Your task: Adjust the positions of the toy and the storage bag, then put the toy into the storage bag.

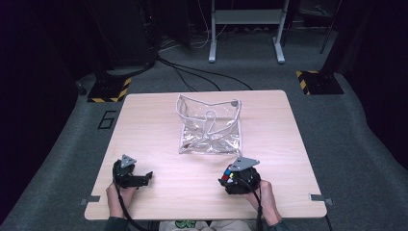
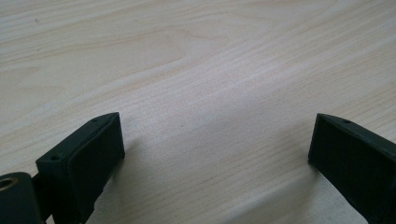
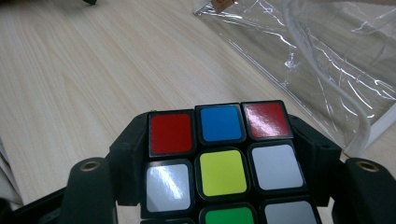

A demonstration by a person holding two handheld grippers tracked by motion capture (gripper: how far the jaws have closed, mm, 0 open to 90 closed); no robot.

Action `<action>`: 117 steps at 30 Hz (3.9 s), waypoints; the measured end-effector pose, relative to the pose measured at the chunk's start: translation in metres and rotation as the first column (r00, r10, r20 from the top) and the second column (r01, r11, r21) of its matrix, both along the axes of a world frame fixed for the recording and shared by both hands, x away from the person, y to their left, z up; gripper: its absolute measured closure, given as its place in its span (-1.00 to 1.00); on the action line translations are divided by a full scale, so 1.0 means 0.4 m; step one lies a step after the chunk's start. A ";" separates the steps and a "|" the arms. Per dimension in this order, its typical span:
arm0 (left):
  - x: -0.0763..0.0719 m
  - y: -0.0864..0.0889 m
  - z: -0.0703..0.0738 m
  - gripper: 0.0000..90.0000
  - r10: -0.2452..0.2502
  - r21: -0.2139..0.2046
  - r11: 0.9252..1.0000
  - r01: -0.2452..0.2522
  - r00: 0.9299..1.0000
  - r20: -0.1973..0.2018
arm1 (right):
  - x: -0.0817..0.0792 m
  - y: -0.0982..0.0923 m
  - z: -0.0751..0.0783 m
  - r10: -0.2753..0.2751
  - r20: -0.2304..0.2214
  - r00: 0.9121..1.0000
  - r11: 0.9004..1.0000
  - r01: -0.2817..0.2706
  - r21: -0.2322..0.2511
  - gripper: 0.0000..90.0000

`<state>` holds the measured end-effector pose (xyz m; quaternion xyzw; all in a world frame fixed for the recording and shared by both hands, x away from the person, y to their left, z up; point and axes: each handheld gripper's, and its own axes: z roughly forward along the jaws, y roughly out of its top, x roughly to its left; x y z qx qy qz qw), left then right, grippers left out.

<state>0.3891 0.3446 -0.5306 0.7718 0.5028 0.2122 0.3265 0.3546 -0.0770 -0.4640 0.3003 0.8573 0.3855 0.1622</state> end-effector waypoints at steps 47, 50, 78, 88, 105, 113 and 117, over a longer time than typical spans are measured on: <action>0.000 0.000 0.000 -0.93 -0.001 0.000 1.000 0.001 1.000 -0.001 | 0.118 0.006 0.115 0.003 0.066 0.998 1.000 -0.002 -0.017 -0.27; 0.000 0.000 0.000 -0.93 -0.001 0.000 1.000 0.001 1.000 -0.001 | 0.126 0.011 0.126 0.008 0.071 0.997 1.000 -0.006 -0.021 -0.27; 0.000 0.000 -0.001 -0.93 0.002 -0.002 1.000 -0.002 1.000 0.003 | 0.184 0.034 0.223 0.027 0.129 0.991 0.999 -0.024 -0.023 -0.27; 0.000 0.000 0.000 -0.93 0.002 -0.002 1.000 -0.002 1.000 0.000 | 0.205 0.045 0.261 0.030 0.147 0.989 0.999 -0.026 -0.029 -0.27; 0.000 -0.001 -0.001 -0.93 0.005 -0.001 1.000 -0.005 1.000 0.004 | 0.275 0.056 0.335 0.006 0.181 0.984 1.000 0.000 -0.030 -0.27; 0.000 -0.001 -0.001 -0.93 0.004 -0.001 1.000 -0.004 1.000 0.003 | 0.313 0.056 0.343 -0.016 0.167 0.986 0.999 0.023 -0.038 -0.27; 0.000 -0.001 -0.001 -0.93 0.005 -0.001 1.000 -0.005 1.000 0.004 | 0.332 0.063 0.343 -0.027 0.159 0.987 0.998 0.035 -0.043 -0.27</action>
